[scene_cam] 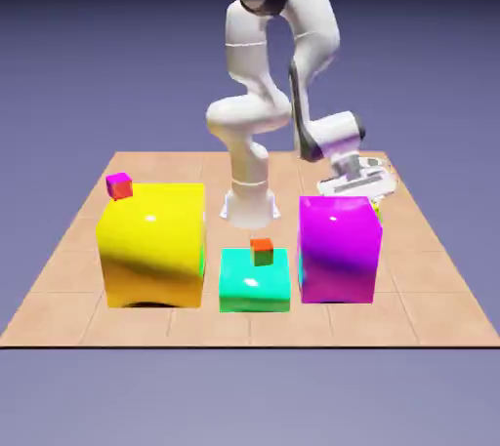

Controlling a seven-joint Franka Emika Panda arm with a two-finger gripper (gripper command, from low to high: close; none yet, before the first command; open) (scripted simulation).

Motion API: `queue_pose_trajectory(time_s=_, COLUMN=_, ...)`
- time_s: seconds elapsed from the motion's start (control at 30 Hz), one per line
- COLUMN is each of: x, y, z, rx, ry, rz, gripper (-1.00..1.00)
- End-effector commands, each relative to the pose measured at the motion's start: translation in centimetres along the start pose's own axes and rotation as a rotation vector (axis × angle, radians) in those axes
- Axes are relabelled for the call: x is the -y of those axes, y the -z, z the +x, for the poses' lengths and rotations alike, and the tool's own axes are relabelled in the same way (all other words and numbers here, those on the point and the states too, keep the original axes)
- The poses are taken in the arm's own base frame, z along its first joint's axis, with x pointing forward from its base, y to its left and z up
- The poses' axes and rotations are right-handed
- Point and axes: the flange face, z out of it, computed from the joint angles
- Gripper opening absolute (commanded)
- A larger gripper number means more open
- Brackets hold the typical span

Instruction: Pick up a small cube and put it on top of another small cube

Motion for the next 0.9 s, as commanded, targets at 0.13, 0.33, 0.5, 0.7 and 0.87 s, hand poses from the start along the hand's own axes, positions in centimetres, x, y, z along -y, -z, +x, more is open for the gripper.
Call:
queue_pose_trajectory(time_s=0.13, x=4.2, y=3.0, z=-1.0, rx=-0.083, ry=0.119, rz=0.043, gripper=-1.00)
queue_pose_trajectory(time_s=0.33, x=3.7, y=1.9, z=-0.2, rx=-0.122, ry=0.087, rz=0.022, gripper=-1.00)
queue_pose_trajectory(time_s=0.5, x=3.8, y=0.6, z=0.4, rx=-0.135, ry=0.076, rz=0.022, gripper=-1.00)
queue_pose_trajectory(time_s=0.7, x=4.6, y=-1.3, z=0.6, rx=-0.123, ry=0.086, rz=0.034, gripper=-1.00)
queue_pose_trajectory(time_s=0.87, x=5.5, y=-3.1, z=0.4, rx=-0.089, ry=0.115, rz=0.043, gripper=-1.00)
